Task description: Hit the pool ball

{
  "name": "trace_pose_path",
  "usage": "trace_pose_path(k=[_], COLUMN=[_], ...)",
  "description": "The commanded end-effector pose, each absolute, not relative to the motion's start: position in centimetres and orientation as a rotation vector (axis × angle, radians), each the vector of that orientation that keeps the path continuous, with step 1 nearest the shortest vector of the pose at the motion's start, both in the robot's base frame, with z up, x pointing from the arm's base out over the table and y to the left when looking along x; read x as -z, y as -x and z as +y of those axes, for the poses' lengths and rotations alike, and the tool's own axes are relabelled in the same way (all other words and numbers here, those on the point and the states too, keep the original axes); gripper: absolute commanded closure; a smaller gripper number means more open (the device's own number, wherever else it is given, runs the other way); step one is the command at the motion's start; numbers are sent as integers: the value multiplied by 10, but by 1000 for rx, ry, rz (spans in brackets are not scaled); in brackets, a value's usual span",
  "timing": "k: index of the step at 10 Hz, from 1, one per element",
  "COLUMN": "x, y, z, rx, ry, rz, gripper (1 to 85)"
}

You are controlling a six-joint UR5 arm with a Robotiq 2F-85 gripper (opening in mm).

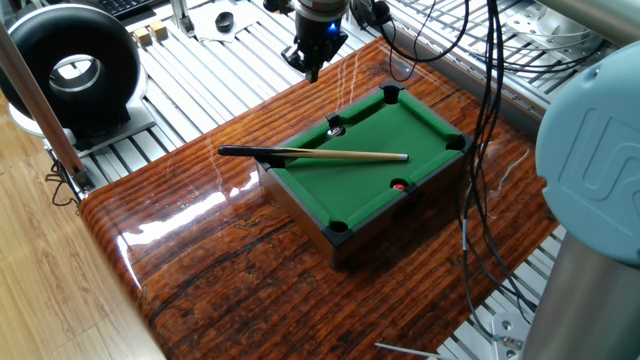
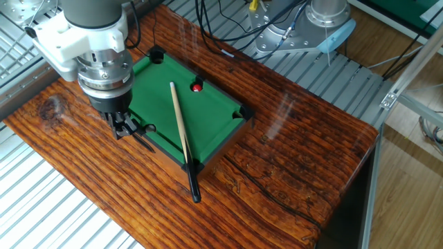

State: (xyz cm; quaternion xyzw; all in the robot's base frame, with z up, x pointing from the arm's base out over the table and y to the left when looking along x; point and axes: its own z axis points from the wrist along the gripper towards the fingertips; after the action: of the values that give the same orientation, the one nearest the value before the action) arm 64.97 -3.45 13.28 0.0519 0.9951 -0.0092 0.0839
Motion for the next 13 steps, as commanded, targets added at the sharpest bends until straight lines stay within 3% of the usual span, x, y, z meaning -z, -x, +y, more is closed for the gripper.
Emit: trace_pose_path(k=[1,13], x=[-134,-135], y=[-650,-650], z=[-33,-33], rx=[14,29], ry=[-167,-171], rz=[2967,2966], gripper=[847,847])
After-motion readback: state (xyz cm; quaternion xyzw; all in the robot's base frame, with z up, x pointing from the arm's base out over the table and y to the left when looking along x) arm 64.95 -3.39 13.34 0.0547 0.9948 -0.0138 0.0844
